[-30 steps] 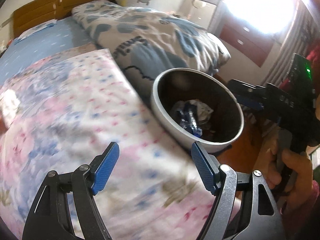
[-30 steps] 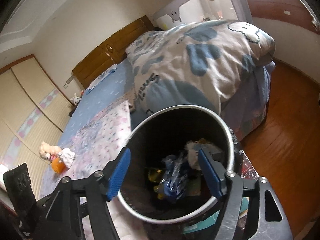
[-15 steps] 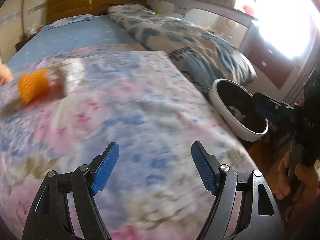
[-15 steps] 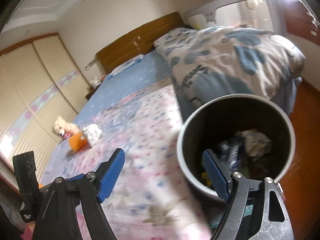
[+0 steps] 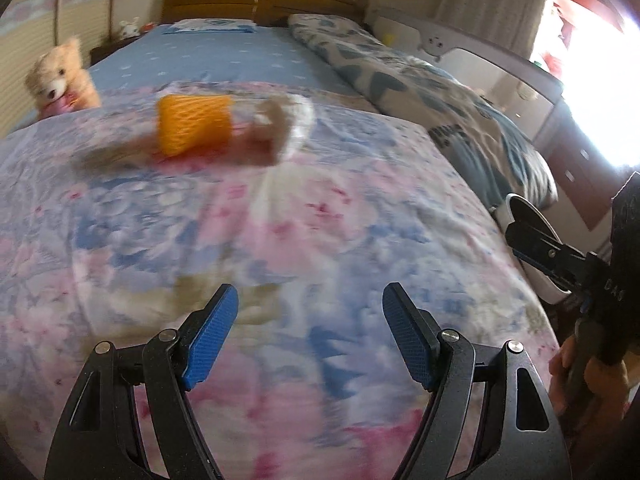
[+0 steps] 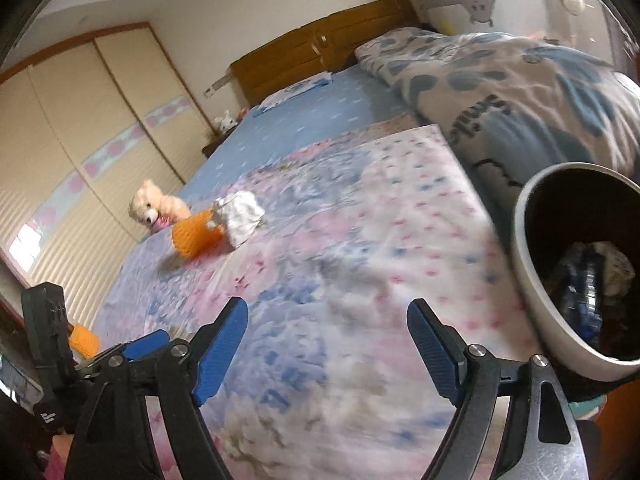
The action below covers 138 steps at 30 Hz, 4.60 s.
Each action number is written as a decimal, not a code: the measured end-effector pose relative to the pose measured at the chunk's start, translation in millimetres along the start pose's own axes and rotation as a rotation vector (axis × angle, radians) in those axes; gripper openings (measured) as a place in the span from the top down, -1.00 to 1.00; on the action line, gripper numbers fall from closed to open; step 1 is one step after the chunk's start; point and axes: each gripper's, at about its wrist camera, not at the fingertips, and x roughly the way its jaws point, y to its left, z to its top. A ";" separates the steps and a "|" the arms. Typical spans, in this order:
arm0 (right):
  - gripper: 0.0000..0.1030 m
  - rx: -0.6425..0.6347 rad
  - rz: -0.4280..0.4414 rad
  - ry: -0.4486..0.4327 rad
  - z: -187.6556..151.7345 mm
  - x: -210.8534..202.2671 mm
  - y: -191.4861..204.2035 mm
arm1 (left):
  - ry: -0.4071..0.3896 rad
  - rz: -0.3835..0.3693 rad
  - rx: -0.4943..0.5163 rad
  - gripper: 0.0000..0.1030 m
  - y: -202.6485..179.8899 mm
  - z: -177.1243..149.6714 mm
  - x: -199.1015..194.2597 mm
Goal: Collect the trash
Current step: 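Move both open tools back to the tissue and orange mesh sleeve, then grasp the white tissue with the right tool while the left tool grasps the orange mesh sleeve, then carry the tissue and orange mesh sleeve with both tools over the bin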
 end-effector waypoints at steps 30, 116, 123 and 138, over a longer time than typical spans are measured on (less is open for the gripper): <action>-0.62 -0.048 0.133 0.129 49.3 137.9 72.6 | 0.044 0.141 -0.087 -0.48 105.2 83.0 48.4; 0.68 0.022 0.060 -0.061 -29.7 -64.2 -28.8 | 0.094 -0.108 0.186 0.75 -105.0 -5.3 7.6; 0.68 0.035 0.043 -0.075 -31.0 -74.2 -40.7 | 0.101 -0.132 0.215 0.75 -121.6 -2.7 11.5; 0.68 0.074 -0.025 -0.107 -28.9 -96.9 -73.3 | 0.118 -0.180 0.296 0.75 -166.3 -1.9 20.7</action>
